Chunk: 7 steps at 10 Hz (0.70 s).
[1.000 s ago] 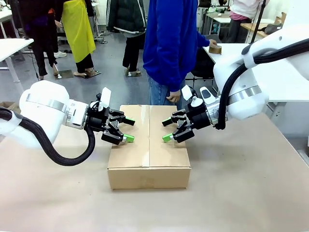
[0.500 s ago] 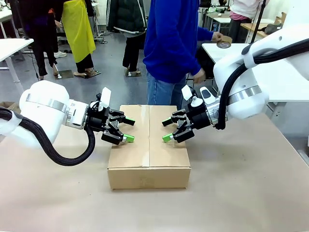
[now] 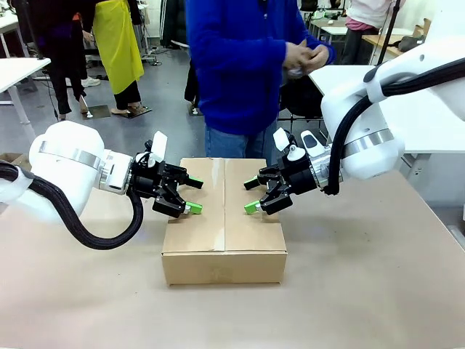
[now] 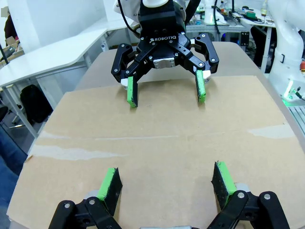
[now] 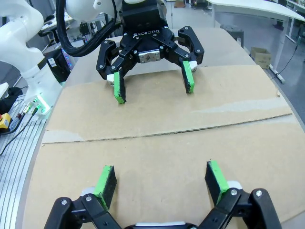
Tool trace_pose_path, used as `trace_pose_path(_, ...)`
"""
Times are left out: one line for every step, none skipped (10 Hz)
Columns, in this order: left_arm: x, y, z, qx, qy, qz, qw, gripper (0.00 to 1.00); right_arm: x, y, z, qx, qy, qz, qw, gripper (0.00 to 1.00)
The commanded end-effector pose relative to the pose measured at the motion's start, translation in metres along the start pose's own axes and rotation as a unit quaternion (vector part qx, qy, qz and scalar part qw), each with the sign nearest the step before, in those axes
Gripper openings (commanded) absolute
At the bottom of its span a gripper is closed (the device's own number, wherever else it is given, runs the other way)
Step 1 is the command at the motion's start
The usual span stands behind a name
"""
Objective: Pack the gift set into the box.
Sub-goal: Press and hold the closed box until the human finishes sealing it.
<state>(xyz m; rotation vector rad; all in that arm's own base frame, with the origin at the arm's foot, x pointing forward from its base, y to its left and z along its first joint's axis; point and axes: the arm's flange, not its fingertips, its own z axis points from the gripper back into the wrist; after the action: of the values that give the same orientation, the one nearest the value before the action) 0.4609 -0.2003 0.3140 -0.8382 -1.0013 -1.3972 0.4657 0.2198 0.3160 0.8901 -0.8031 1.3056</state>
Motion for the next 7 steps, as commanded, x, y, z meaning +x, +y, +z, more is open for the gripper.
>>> trace_pose_path(-0.0036,-0.0026,-0.001,0.006,-0.005,-0.009,1.0,1.0,-0.0025,0.0003,0.0005,0.001,0.0,-0.002,1.0,1.0)
trace_pose_path(-0.0036,-0.0026,-0.001,0.006,-0.005,-0.009,1.0,1.0,-0.0025,0.0003,0.0005,0.001,0.0,-0.002,1.0,1.0)
trace_pose_path(-0.0036,-0.0026,-0.001,0.006,-0.005,-0.009,1.0,1.0,-0.0025,0.0003,0.0005,0.001,0.0,-0.002,1.0,1.0)
trace_pose_path(-0.0036,-0.0026,-0.001,0.006,-0.005,-0.009,1.0,1.0,-0.0025,0.0003,0.0005,0.001,0.0,-0.002,1.0,1.0)
trace_pose_path(-0.0036,-0.0026,-0.001,0.006,-0.005,-0.009,1.0,1.0,-0.0025,0.0003,0.0005,0.001,0.0,-0.002,1.0,1.0)
trace_pose_path(-0.0036,-0.0026,-0.001,0.006,-0.005,-0.009,1.0,1.0,-0.0025,0.0003,0.0005,0.001,0.0,-0.002,1.0,1.0)
trace_pose_path(-0.0036,-0.0026,-0.001,0.006,-0.005,-0.009,1.0,1.0,-0.0025,0.0003,0.0005,0.001,0.0,-0.002,1.0,1.0)
